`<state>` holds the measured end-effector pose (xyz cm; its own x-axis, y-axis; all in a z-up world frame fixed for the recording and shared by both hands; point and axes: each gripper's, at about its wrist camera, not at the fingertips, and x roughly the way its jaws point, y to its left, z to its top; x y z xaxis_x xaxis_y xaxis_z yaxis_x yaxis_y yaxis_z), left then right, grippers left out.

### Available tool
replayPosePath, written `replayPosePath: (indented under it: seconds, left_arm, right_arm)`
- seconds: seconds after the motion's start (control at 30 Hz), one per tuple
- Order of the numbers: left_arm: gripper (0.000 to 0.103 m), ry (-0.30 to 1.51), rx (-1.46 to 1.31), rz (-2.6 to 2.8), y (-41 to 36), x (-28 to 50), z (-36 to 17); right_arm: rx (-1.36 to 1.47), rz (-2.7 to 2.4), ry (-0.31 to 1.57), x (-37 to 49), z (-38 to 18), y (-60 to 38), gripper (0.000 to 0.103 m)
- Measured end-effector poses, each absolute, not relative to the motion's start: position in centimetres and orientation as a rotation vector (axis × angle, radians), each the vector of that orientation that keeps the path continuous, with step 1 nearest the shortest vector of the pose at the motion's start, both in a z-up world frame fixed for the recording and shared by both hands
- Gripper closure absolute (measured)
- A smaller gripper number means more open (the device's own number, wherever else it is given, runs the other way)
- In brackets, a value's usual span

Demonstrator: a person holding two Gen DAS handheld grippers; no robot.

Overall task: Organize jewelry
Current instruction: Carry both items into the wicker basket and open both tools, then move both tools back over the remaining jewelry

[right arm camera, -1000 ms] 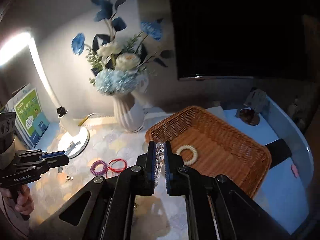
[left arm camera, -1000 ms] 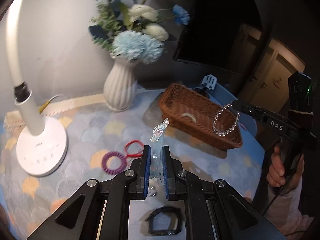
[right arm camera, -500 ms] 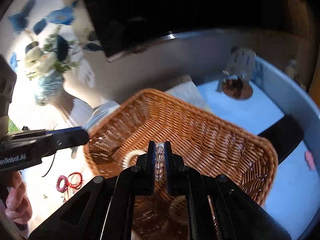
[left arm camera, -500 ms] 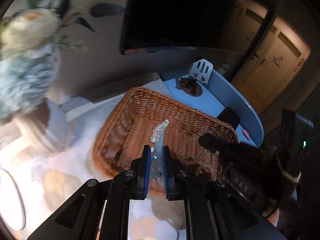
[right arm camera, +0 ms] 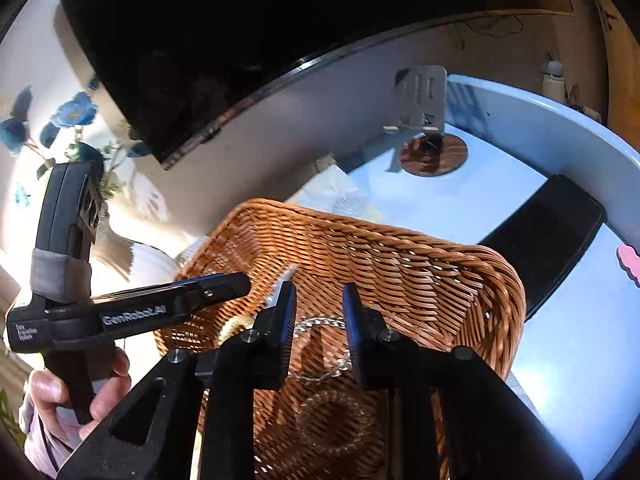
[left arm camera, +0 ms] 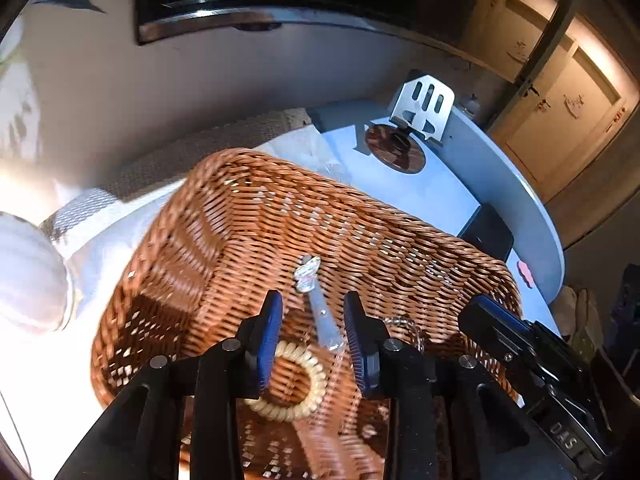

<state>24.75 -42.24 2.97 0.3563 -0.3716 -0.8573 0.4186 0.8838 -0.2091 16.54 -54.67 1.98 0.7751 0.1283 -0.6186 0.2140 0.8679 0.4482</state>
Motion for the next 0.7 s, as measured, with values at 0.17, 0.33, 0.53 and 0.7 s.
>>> replayPosePath:
  seconds: [0.17, 0.33, 0.53, 0.7]
  left_arm:
    - [0.070, 1.021, -0.013, -0.537, -37.9, 21.3, 7.1]
    - [0.062, 0.901, -0.038, -0.516, -30.1, 14.6, 12.8]
    - [0.028, 0.738, -0.043, -0.348, -19.6, 4.3, 14.8]
    - [0.028, 0.862, -0.086, -0.249, -14.9, -1.1, 6.6]
  right_arm:
    - [0.450, -0.074, 0.557, 14.8, 3.9, -53.7, 0.071]
    - [0.334, -0.003, 0.507, 13.0, 6.7, -49.5, 0.068]
    - [0.246, 0.205, 0.597, 8.4, 6.8, -39.2, 0.051]
    - [0.233, 0.238, 0.689, 7.5, 0.9, -33.4, 0.051]
